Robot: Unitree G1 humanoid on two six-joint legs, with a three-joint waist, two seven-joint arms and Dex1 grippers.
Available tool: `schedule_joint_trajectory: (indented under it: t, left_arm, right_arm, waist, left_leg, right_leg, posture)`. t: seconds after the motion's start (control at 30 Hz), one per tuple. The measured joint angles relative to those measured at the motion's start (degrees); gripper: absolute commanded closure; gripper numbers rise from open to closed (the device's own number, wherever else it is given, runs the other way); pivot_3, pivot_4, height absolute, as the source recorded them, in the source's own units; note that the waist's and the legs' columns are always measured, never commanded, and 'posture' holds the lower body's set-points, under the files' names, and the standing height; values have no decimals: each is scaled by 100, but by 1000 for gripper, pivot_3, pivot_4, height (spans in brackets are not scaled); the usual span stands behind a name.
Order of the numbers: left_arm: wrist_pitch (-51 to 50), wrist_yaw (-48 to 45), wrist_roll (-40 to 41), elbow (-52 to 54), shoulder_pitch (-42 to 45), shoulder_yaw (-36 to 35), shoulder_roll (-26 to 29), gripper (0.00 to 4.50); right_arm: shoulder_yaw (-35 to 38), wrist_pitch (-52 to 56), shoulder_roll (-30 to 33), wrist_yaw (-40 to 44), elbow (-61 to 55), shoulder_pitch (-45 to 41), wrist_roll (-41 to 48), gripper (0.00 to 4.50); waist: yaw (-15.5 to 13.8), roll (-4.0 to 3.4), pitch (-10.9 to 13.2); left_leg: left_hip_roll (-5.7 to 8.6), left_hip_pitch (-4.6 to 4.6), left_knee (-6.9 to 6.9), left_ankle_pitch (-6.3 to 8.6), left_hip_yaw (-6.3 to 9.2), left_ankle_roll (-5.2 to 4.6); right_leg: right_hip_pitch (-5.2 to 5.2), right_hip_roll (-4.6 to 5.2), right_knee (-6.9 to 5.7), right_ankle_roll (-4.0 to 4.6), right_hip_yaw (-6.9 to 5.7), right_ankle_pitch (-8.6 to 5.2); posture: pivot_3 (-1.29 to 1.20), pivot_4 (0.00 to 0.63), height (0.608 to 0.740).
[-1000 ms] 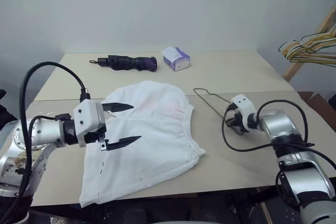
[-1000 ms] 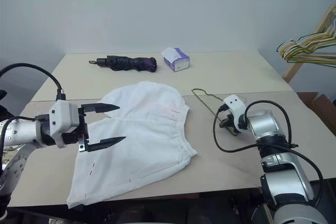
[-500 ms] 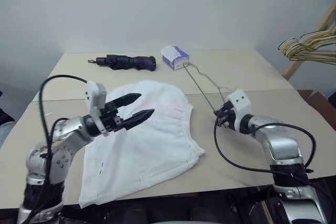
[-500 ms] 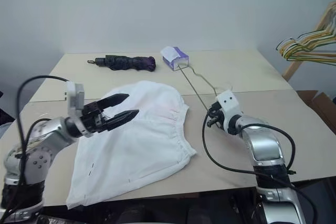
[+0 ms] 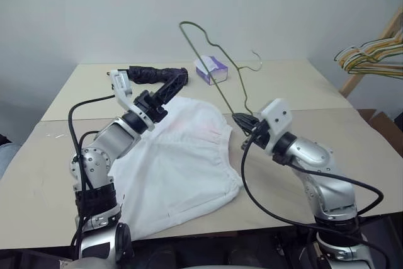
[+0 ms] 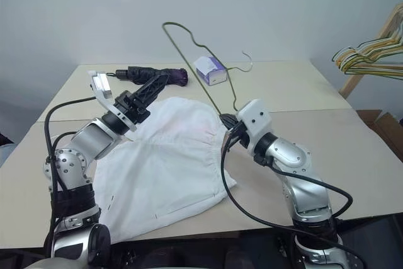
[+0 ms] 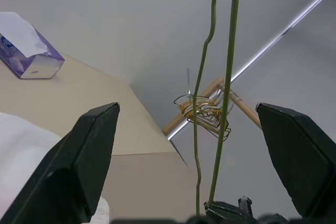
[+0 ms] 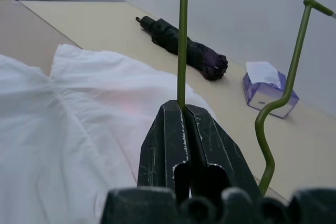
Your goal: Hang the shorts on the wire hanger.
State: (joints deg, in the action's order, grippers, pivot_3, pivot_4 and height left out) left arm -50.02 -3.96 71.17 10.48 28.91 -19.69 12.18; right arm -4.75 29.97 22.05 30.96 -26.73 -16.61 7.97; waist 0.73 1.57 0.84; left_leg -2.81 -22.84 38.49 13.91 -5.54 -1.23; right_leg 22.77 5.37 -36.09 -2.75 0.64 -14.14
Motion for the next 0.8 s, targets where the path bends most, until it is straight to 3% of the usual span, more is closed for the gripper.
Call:
schedule_joint_trajectory:
  t: [0.23,0.37,0.7,0.8]
  left_arm:
    - [270,109,-95,128,191,115,-52,0]
    - [380,146,-125,125,191,105,-86,854]
    - [395,252,88,102,254,67,-164,4259]
    - [456,258,120,101,261,68,-236,4390]
  right_arm:
    - [-555,-788,102,-114,29,183,-582,4444]
    - [-594,-962,100,-156,32,203,-745,4500]
    - [-674,-1246,101,-245,150,238,-1122,4500]
    - [-741,-1431,105,-316,221,248,-1286,4500]
  waist:
    - [-18,0,0]
    - [-11,0,0]
    - [-7,1,0]
    - [-6,1,1]
  left_leg:
    - [2,1,2,-1,-10,2]
    - [2,3,6,0,-11,2]
    - [2,2,7,0,-9,2]
    - [2,2,8,0,-9,2]
  right_leg:
    - [-12,1,7,0,-10,0]
    - [-18,1,8,0,-14,0]
    - [-21,1,11,1,-19,0]
    - [-23,1,12,1,-20,0]
  posture:
    - [26,0,740]
    - [20,0,740]
    - [13,0,740]
    - [12,0,740]
